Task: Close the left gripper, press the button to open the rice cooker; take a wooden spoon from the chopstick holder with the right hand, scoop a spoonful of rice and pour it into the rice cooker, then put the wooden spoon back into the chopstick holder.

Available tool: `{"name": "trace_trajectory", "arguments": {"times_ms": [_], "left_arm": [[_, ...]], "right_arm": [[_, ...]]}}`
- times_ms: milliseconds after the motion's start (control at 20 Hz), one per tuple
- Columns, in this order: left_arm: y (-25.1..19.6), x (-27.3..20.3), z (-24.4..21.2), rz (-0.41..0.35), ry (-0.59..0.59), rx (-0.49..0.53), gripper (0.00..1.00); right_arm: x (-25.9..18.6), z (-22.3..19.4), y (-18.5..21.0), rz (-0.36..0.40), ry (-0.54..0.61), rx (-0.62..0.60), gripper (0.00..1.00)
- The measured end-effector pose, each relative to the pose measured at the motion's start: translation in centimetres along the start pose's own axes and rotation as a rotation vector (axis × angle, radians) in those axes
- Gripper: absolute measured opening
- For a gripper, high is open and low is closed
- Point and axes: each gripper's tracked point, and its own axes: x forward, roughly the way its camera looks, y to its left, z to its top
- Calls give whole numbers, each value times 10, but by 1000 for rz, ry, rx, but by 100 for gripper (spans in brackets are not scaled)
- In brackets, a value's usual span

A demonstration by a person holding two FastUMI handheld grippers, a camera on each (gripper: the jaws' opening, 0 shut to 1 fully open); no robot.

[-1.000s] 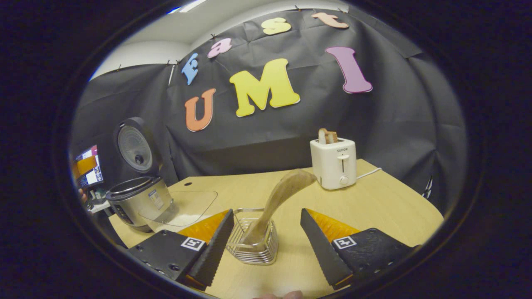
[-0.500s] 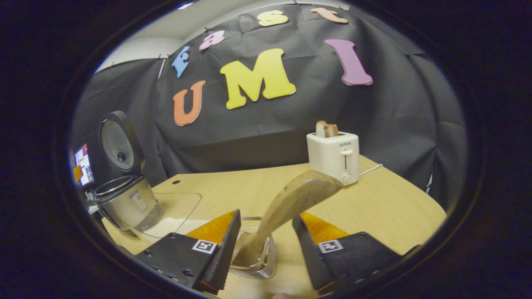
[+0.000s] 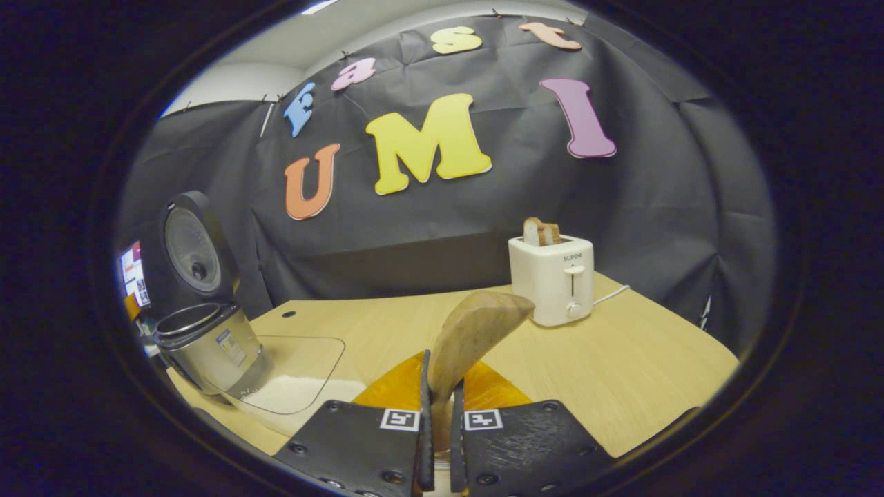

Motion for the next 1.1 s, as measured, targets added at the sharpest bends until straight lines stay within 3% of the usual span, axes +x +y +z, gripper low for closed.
{"name": "trace_trajectory", "arguments": {"times_ms": [50,450,700,850,1100], "left_arm": [[-1,-1,3,-2,-4,1,99],[11,-10,14,-5,-22,-30,99],[30,-15,21,16,-32,-31,99],[44,-17,20,35,-28,-19,99],[65,-19,15,96,-9,30,99]], "right_arm": [[-2,0,4,5,-1,-9,0],[-16,68,20,-9,-86,-46,0],[-16,118,82,81,-117,-82,0],[-5,112,130,148,-85,-120,0],[15,45,190,243,63,-225,0]]}}
